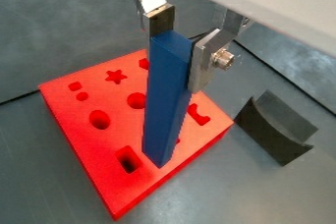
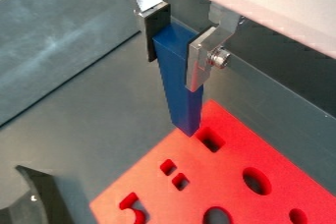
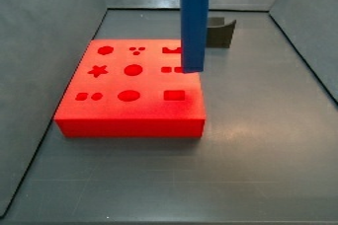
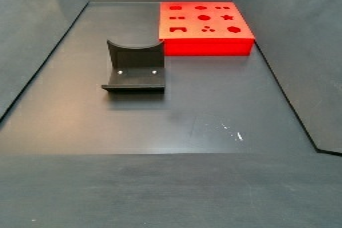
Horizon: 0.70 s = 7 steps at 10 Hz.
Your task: Insert the rectangle object.
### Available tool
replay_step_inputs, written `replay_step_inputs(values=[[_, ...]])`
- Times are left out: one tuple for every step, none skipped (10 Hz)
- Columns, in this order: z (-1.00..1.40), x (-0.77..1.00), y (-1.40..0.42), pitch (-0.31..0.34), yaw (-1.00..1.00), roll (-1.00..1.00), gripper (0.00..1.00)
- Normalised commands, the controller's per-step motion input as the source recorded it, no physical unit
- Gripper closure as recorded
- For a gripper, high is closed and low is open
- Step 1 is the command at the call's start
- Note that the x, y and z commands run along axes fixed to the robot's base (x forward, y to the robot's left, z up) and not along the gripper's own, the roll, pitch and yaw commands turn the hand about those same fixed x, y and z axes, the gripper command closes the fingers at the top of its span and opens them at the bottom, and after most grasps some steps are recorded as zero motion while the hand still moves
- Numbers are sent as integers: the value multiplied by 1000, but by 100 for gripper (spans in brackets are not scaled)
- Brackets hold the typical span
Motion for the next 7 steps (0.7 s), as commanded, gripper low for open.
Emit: replay_step_inputs(values=[[-357,6,-289,0,0,221,100],[-294,0,-263,0,0,199,100],[-231,0,-126,0,0,147,100],[-146,0,0,0,-57,111,100],[-114,-69,0,0,-160,130,100],[-109,-123,0,0,-171,144,100],[-94,-114,-37,0,-160,133,100]])
